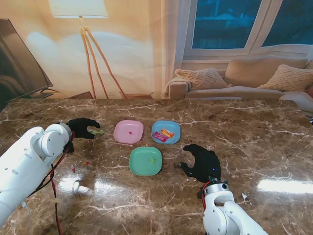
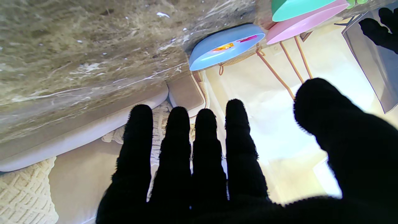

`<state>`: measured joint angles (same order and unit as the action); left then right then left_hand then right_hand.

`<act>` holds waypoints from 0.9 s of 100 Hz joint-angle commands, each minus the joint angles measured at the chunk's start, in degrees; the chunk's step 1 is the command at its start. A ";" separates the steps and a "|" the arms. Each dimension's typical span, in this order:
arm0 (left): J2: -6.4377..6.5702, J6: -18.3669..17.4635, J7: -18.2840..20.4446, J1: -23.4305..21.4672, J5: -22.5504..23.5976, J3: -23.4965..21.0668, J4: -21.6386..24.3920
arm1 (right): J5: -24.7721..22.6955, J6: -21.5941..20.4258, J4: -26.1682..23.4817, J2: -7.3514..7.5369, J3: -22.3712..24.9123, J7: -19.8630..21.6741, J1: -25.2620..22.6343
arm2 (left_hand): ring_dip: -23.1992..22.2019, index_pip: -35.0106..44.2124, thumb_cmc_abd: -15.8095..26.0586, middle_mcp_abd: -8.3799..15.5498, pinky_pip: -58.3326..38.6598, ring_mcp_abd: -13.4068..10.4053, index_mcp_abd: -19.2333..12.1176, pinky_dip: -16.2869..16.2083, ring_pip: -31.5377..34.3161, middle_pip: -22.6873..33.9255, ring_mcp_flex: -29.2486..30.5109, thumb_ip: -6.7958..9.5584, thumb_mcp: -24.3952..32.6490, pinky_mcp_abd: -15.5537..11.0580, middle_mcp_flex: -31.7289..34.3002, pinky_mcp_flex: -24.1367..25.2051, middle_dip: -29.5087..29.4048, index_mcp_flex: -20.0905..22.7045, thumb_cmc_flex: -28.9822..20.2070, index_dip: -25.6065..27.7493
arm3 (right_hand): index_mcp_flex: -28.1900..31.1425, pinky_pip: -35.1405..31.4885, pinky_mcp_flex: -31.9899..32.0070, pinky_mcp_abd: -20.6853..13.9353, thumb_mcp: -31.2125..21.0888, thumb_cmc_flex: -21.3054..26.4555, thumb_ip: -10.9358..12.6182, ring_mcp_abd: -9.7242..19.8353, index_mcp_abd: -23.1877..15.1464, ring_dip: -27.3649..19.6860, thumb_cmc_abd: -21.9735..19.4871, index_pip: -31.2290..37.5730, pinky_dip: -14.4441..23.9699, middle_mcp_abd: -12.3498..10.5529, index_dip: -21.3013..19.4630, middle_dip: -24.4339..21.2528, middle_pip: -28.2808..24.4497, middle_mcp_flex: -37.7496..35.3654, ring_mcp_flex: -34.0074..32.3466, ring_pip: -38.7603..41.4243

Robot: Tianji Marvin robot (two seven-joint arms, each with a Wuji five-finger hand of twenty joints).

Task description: Portion candies into small dishes

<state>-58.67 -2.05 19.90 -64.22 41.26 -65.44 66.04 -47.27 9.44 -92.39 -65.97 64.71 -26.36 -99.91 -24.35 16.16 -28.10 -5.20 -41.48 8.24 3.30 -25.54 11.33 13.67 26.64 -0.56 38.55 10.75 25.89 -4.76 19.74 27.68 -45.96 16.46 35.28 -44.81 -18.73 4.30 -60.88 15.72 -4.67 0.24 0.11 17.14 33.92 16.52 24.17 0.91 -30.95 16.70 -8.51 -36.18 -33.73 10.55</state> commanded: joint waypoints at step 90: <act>-2.97 -1.32 -10.25 14.91 -5.37 18.42 -23.24 | 1.80 1.19 0.53 -0.25 -0.41 2.66 0.55 | -9.22 11.01 -0.59 3.61 -6.92 -0.81 -4.77 -5.93 8.32 7.20 2.61 -0.96 1.47 1.50 0.10 -1.89 8.06 -0.26 -7.46 4.62 | -0.78 0.17 0.74 0.81 0.60 -1.27 0.95 -1.71 -1.25 0.23 -0.47 0.49 1.06 0.46 0.59 -0.35 0.47 1.22 1.38 0.45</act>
<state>-61.42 -3.01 9.91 -49.63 35.93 -47.23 43.35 -45.89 10.17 -91.92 -66.08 64.39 -24.66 -99.10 -32.23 24.35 -27.20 -3.32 -46.21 7.66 0.16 -29.71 17.64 19.44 28.14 -0.56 39.07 10.70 24.36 -6.35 26.07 26.28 -50.78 18.42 35.28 -44.81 -18.72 4.96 -60.87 15.72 -4.67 0.22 -0.45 17.14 33.92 16.55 24.17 0.97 -30.74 16.70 -8.51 -36.18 -33.73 10.76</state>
